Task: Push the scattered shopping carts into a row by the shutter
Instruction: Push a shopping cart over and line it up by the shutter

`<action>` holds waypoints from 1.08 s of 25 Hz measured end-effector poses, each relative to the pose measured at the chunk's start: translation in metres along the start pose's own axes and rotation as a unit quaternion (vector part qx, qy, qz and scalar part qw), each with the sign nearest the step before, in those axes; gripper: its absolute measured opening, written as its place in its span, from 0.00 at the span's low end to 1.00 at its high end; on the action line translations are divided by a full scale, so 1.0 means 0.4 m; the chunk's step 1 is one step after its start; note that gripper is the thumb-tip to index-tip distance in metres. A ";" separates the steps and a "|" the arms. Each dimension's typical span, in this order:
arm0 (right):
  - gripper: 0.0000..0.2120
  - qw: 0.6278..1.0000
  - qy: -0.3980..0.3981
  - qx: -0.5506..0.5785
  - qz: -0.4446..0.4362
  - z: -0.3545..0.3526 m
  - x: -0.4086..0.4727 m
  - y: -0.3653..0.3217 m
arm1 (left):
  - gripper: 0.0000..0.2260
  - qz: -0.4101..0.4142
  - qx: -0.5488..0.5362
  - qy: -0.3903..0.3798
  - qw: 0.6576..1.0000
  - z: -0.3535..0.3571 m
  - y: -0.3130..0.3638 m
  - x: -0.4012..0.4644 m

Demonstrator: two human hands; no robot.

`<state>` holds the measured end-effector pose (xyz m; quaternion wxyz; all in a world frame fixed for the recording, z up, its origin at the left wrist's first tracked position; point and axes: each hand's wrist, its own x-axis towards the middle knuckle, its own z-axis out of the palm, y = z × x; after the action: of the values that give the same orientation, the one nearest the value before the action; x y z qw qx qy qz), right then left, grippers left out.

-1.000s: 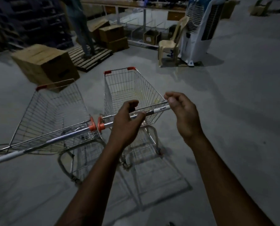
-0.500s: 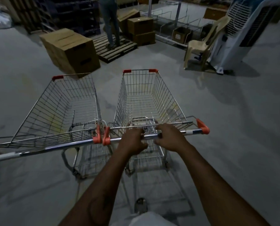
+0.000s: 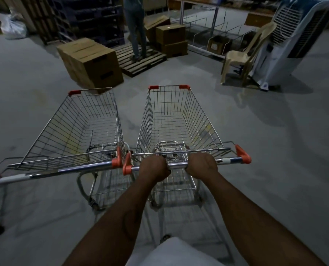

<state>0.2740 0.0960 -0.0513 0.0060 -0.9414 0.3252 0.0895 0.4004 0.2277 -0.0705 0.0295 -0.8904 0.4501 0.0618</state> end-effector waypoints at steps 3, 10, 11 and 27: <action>0.11 1.000 -0.023 -0.013 0.002 0.002 -0.085 0.009 | 0.13 0.012 -0.001 0.003 1.000 0.008 0.034 -0.075; 0.09 0.999 -0.030 -0.014 -0.010 0.038 -0.338 0.016 | 0.13 0.024 0.013 0.019 0.999 0.041 0.102 -0.320; 0.09 0.999 -0.027 -0.011 -0.011 0.045 -0.370 0.014 | 0.13 0.031 0.017 0.020 0.999 0.047 0.105 -0.356; 0.17 0.997 -0.001 -0.005 0.081 0.168 -1.071 -0.256 | 0.15 0.156 0.029 0.026 0.987 0.140 -0.006 -0.998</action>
<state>-0.0052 0.4431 -0.0484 -0.0060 -0.9118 0.4002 0.0920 0.1634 0.5537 -0.0715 0.0336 -0.8093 0.5857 0.0297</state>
